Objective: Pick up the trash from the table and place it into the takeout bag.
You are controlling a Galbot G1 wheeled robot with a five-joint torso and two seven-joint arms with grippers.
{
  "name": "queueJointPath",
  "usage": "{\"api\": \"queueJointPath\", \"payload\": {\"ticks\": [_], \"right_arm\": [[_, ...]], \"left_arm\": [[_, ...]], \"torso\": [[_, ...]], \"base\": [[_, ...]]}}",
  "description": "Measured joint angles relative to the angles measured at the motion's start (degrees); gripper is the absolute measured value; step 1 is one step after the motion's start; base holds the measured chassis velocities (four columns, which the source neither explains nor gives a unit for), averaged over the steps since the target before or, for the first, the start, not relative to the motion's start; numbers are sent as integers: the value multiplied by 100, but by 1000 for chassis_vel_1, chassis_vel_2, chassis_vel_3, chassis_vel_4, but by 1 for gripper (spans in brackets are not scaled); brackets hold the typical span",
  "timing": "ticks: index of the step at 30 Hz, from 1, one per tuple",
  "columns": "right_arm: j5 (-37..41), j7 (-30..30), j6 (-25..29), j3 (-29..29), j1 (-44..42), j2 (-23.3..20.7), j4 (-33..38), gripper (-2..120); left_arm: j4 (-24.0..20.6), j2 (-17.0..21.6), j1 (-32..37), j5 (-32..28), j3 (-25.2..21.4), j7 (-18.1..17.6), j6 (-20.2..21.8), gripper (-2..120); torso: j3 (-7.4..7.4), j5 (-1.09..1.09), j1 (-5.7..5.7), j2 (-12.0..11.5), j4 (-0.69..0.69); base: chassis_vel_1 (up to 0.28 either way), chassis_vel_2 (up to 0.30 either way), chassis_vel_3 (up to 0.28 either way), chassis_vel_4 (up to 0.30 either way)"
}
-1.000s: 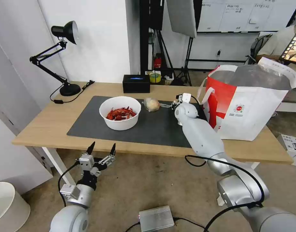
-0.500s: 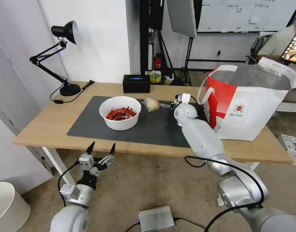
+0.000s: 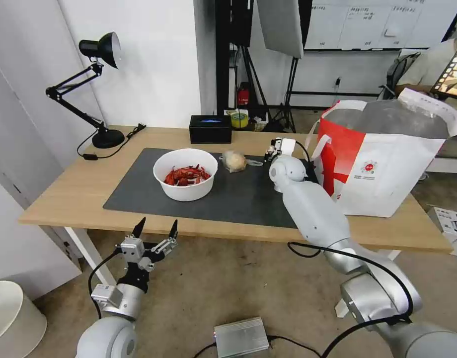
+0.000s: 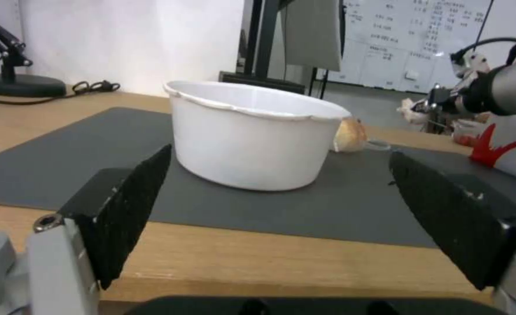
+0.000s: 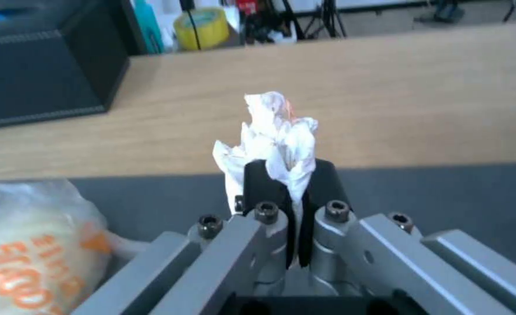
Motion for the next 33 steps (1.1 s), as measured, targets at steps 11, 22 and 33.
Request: {"api": "queueJointPath", "payload": {"ticks": [11, 22, 33], "right_arm": [[168, 217, 82, -235, 16, -261, 717, 0], [45, -51, 481, -416, -126, -484, 1592, 0], [-465, -125, 797, -350, -516, -1157, 2863, 0]], "left_arm": [[16, 40, -11, -4, 28, 2, -4, 100], [58, 38, 6, -31, 6, 3, -19, 100], [154, 51, -62, -51, -13, 4, -21, 100]], "torso": [[0, 0, 0, 0, 0], [0, 0, 0, 0, 1], [0, 0, 0, 0, 0]], "base": [[0, 0, 0, 0], [0, 0, 0, 0], [0, 0, 0, 0]]}}
